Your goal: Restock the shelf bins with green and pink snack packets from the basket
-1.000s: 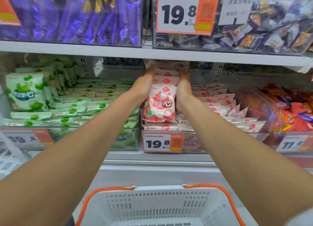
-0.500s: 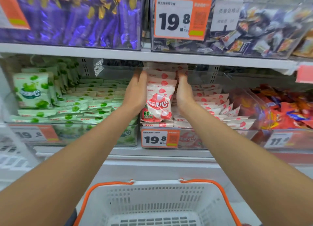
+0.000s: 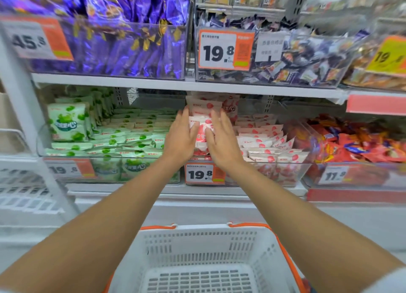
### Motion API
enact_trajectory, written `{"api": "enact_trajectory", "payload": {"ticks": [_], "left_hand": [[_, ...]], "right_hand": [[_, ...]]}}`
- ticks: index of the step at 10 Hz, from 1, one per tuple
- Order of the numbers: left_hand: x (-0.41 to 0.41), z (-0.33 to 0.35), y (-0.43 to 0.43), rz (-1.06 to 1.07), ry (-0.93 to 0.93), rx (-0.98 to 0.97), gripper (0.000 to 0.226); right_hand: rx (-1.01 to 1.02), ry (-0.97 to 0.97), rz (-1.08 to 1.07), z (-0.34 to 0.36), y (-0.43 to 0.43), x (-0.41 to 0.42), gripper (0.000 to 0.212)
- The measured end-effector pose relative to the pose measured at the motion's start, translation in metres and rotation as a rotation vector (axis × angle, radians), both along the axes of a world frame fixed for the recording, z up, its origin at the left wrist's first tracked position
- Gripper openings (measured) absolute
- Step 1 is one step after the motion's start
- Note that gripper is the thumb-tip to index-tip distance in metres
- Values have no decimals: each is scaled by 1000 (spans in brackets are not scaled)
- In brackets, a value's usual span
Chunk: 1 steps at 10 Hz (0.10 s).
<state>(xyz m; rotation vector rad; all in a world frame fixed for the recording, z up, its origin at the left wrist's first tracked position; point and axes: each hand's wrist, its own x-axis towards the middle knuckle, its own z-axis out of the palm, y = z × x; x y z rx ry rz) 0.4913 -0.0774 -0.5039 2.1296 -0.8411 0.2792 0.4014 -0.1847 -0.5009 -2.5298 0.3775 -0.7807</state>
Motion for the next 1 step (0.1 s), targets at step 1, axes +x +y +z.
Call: {"api": "enact_trajectory", "payload": {"ticks": [1], "left_hand": [[-22,4,20,140,-99,-1,43]], "right_hand": [[-79,-124,-29,0,11,-28,47]]}}
